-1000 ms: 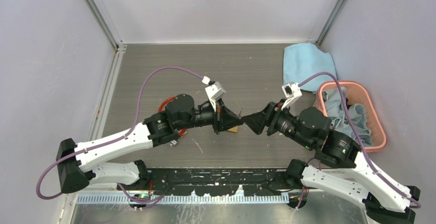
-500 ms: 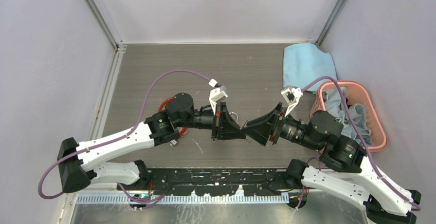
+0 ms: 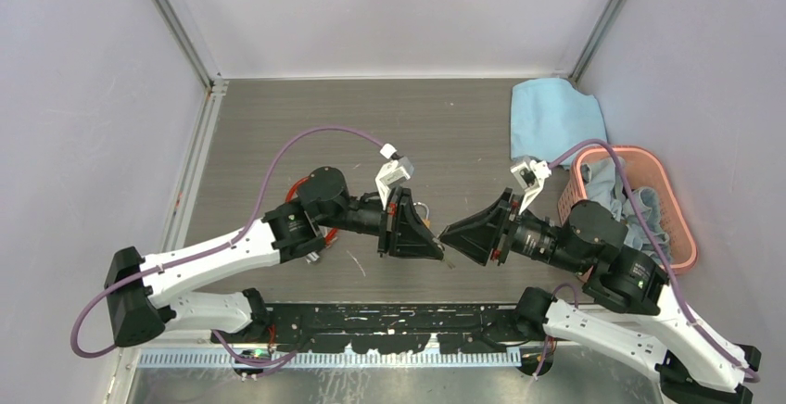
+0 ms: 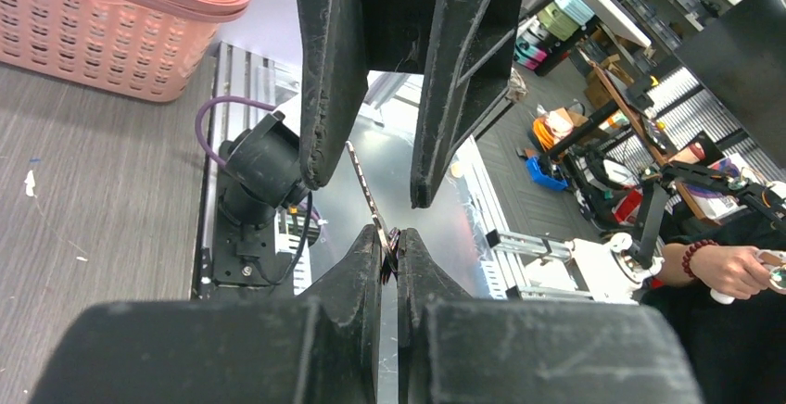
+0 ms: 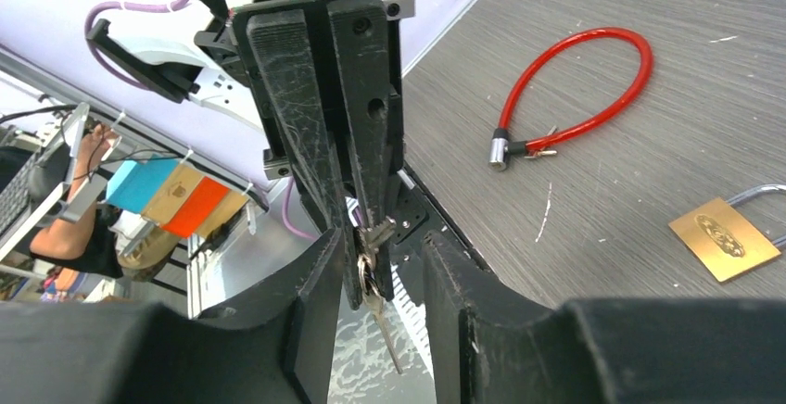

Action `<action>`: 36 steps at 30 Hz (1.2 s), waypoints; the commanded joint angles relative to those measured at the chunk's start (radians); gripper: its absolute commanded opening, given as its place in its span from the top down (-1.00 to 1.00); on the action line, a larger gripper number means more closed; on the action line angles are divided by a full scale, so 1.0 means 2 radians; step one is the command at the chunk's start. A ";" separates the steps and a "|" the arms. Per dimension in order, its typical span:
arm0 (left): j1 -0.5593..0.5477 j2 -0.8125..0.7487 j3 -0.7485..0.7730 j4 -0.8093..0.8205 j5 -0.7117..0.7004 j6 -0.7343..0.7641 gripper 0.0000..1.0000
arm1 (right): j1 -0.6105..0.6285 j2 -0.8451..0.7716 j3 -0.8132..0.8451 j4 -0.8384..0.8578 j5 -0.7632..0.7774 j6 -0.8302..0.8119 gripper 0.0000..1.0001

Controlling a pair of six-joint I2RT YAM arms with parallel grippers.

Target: Unlock with the key

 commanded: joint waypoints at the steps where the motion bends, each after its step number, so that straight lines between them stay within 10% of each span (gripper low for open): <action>1: 0.001 0.004 0.022 0.042 0.030 -0.011 1.00 | 0.003 0.003 0.013 0.046 -0.035 -0.001 0.18; 30: 0.002 0.009 0.020 0.046 0.038 -0.012 1.00 | 0.003 0.017 0.014 0.056 -0.036 0.002 0.98; 36: 0.004 0.010 0.027 0.035 0.011 -0.008 0.35 | 0.003 0.014 0.004 0.075 0.006 0.020 0.99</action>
